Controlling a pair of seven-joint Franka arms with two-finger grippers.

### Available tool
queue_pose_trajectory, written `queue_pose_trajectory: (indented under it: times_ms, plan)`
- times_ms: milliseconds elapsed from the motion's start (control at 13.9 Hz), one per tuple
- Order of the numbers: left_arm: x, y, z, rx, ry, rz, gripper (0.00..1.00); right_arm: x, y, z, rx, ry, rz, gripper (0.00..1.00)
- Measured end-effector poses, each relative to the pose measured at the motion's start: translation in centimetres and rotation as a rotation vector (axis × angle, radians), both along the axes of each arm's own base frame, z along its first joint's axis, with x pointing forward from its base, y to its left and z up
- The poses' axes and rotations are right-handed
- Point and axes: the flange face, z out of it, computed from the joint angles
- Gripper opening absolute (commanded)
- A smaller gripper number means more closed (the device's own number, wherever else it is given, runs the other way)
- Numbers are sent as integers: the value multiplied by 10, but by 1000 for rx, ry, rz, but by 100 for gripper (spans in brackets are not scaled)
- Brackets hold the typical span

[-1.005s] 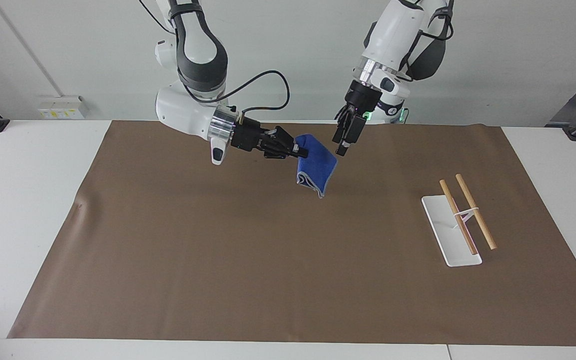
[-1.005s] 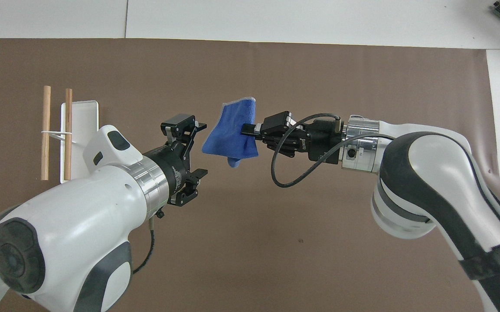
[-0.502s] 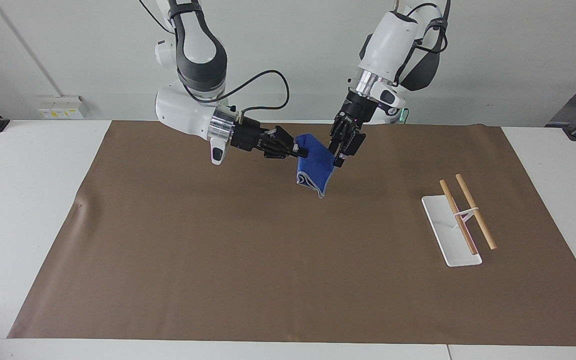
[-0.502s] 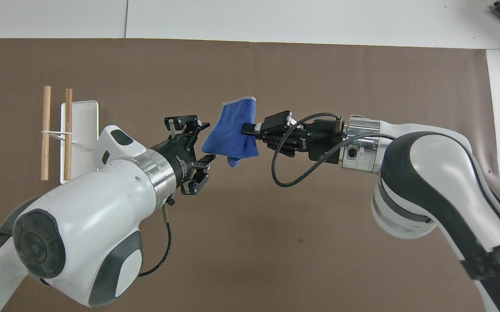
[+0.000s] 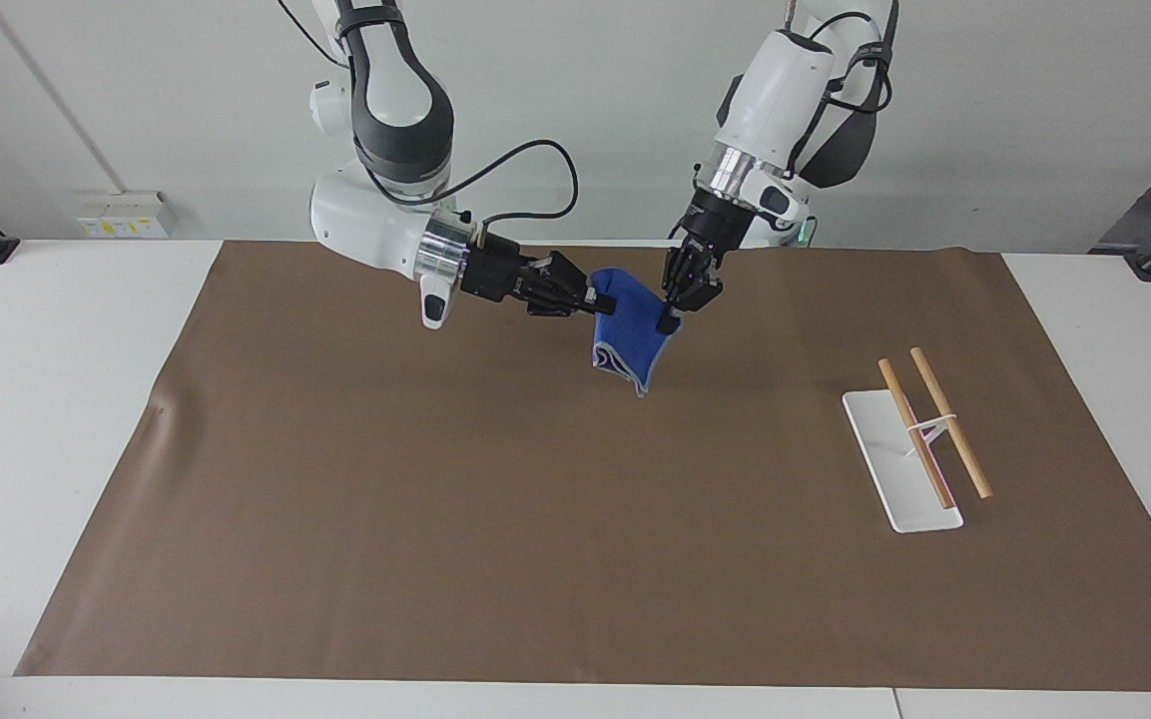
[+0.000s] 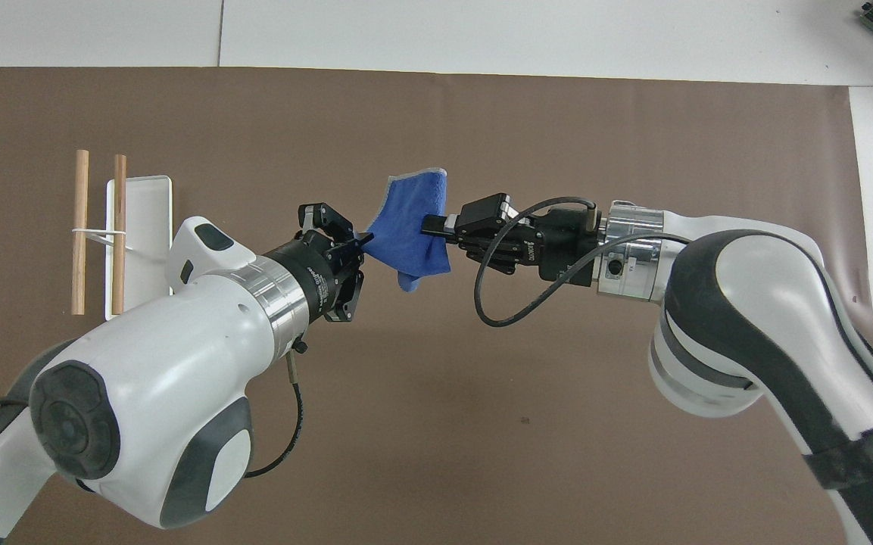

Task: Right arm passes towel to left arm to hang
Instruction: 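Close the left gripper on the towel beside the right gripper, then carry the towel to the rack while the right gripper releases and withdraws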

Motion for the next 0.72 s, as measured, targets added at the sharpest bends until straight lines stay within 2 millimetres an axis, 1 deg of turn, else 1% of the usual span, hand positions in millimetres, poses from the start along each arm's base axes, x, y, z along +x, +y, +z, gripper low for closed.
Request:
queue_pose_trajectory:
  times_ms: [144, 215, 287, 359, 431, 502, 646, 718]
  plan:
    - [2, 2, -1, 0, 0, 5, 0, 0, 0, 0, 0, 0, 0, 0]
    - [2, 3, -1, -1, 0, 6, 0, 0, 0, 0, 0, 0, 0, 6]
    - [3, 3, -1, -1, 0, 8, 0, 0, 0, 0, 0, 0, 0, 46]
    - [3, 4, -1, -1, 0, 10, 0, 0, -1, 0, -1, 0, -2, 49]
    - [4, 5, -1, -1, 0, 11, 0, 1, -2, 0, -1, 0, -6, 82]
    - [5, 7, -1, 1, -1, 13, 0, 2, -5, 0, -2, -1, -11, 100]
    - [11, 16, -2, 10, -8, 17, 0, 4, -10, 2, -20, -14, -31, 100]
    - [15, 22, -2, 15, -12, 19, 0, 5, -14, 4, -64, -38, -39, 100]
